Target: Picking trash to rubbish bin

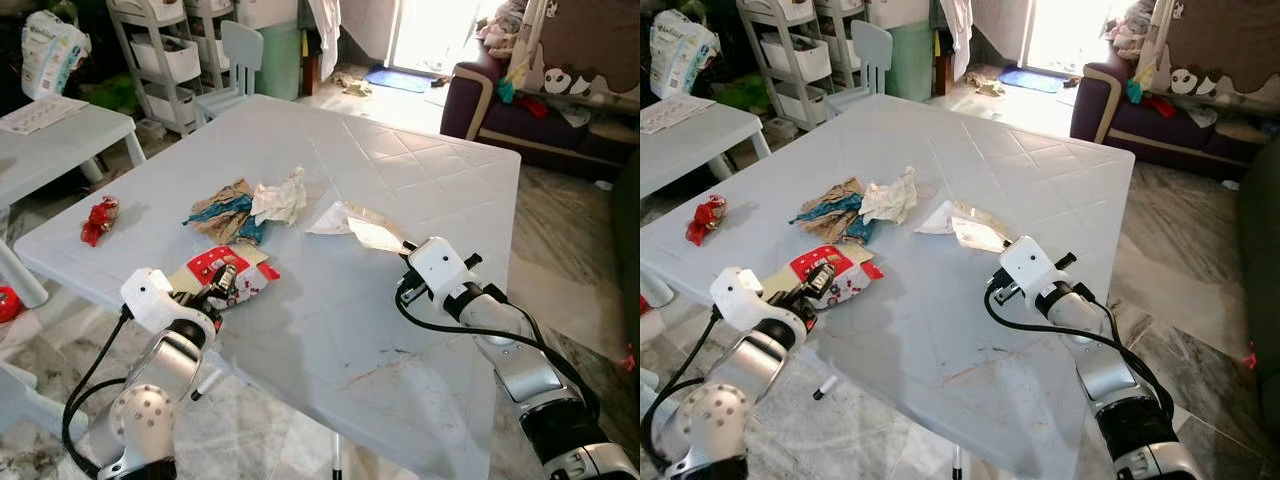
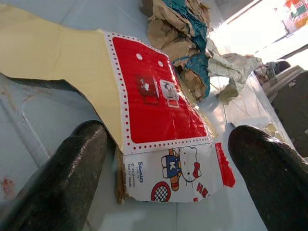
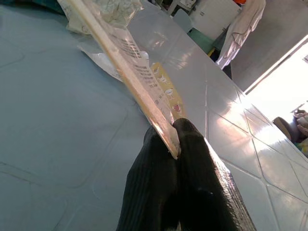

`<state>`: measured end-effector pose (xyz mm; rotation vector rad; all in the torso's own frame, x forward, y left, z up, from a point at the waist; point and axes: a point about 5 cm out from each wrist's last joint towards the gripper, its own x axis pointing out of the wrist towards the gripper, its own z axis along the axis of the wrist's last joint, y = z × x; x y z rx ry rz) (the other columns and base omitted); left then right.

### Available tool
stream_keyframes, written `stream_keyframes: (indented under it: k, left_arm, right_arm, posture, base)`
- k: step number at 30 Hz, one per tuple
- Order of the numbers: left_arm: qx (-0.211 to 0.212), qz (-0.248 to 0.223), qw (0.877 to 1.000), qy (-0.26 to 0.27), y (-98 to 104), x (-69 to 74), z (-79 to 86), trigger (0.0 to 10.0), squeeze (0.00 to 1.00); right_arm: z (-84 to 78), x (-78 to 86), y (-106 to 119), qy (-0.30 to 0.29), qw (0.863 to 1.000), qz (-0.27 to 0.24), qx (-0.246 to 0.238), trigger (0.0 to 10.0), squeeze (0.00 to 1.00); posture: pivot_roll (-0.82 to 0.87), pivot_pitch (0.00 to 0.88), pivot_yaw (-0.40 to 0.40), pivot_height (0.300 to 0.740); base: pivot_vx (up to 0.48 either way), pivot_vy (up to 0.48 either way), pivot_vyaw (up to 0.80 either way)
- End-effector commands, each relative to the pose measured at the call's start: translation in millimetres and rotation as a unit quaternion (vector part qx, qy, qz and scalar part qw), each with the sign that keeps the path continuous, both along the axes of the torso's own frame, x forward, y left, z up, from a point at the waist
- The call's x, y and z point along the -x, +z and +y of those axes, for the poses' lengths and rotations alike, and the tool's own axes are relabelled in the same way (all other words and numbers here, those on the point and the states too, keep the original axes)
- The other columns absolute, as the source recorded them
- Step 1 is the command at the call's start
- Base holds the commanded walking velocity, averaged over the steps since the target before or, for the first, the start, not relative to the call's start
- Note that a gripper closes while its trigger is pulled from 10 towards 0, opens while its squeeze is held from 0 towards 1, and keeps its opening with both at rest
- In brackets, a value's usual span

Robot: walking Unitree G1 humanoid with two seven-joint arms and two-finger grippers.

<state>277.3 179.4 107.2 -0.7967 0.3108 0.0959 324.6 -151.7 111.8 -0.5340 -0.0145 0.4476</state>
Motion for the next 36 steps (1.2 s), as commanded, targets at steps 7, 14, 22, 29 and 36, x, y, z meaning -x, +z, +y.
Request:
stream_keyframes:
  k: [7,14,22,29,36]
  left_arm:
    - [0.045,0.018,0.999,0.024,-16.2,-6.6,-2.6,3.7,0.0]
    - [0.079,0.024,0.995,0.052,-26.5,-11.7,-0.1,0.0,0.0]
    - [0.091,0.009,0.994,0.056,-24.4,-15.8,-0.9,0.0,0.0]
    - [0.083,0.006,0.994,0.066,-21.5,-22.8,3.1,0.0,0.0]
    - [0.076,0.001,0.994,0.076,-17.7,-30.0,10.9,0.0,0.0]
  right_arm:
    - [-10.9,-0.5,3.9,-0.017,1.0,-0.005,0.0,0.0,0.0]
    - [-10.3,2.6,1.9,-0.017,1.0,-0.002,-0.002,0.0,0.0]
    - [-13.1,3.3,2.4,-0.02,1.0,-0.001,0.0,0.0,0.0]
    - [-12.2,4.5,1.3,-0.02,1.0,0.001,-0.001,0.0,0.0]
    - [-13.2,4.6,1.6,-0.021,1.0,0.001,0.0,0.0,0.0]
  posture:
    - [0.02,0.0,-0.032,0.74]
    - [0.01,0.0,-0.033,0.74]
    - [0.01,0.0,-0.032,0.74]
    - [0.01,0.0,-0.033,0.74]
    - [0.01,0.0,-0.033,0.74]
  base:
    - [0.0,0.0,0.0]
    - [0.0,0.0,0.0]
    - [0.0,0.0,0.0]
    - [0.0,0.0,0.0]
    - [0.0,0.0,0.0]
